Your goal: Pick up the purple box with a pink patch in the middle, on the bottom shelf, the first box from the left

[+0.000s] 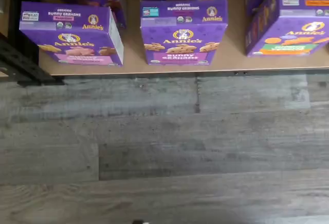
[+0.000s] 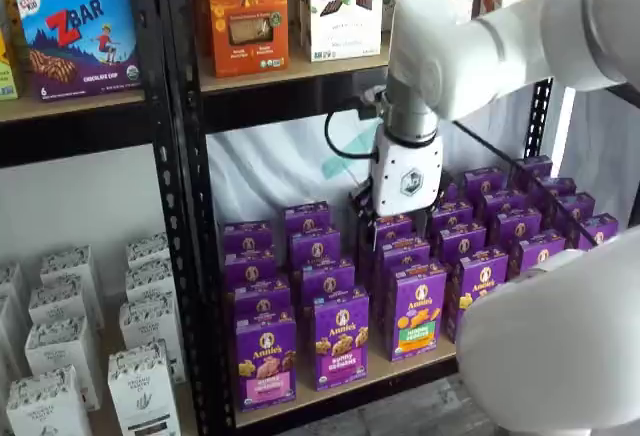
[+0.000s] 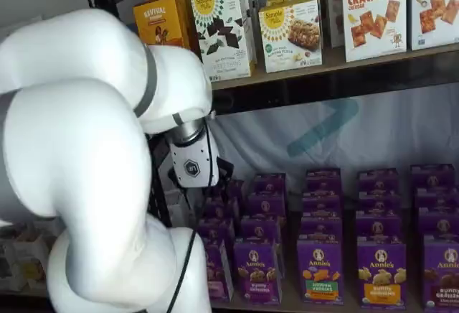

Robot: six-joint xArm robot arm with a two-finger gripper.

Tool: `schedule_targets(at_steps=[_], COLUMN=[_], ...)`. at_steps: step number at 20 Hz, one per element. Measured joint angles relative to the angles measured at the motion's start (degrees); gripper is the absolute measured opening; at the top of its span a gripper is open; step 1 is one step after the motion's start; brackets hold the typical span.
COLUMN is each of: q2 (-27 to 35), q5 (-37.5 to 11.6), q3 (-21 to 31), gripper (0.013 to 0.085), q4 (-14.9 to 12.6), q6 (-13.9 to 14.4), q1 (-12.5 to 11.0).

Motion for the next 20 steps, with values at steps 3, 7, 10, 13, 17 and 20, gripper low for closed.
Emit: schedule_targets(at_steps=[3,7,10,13,17,20], q2=[3.9,10.0,15.4,21.7,29.3,33.8], q5=[-5.0,-11.5,-13.6,-17.5,-22.3,-26.8], q3=[1.0,1.8,0.8,0.0,-1.3,-1.8], gripper=[0.0850,0.0850,0.0850,0.0850,0.0850,0.0850], q4=[-1.2,-2.3,-2.8,-3.6,-3.6,-1.4], q6=[1.9,3.8,4.8,6.0,6.4,4.6], q1=[0.8,1.5,1.9,2.2,2.4,2.3])
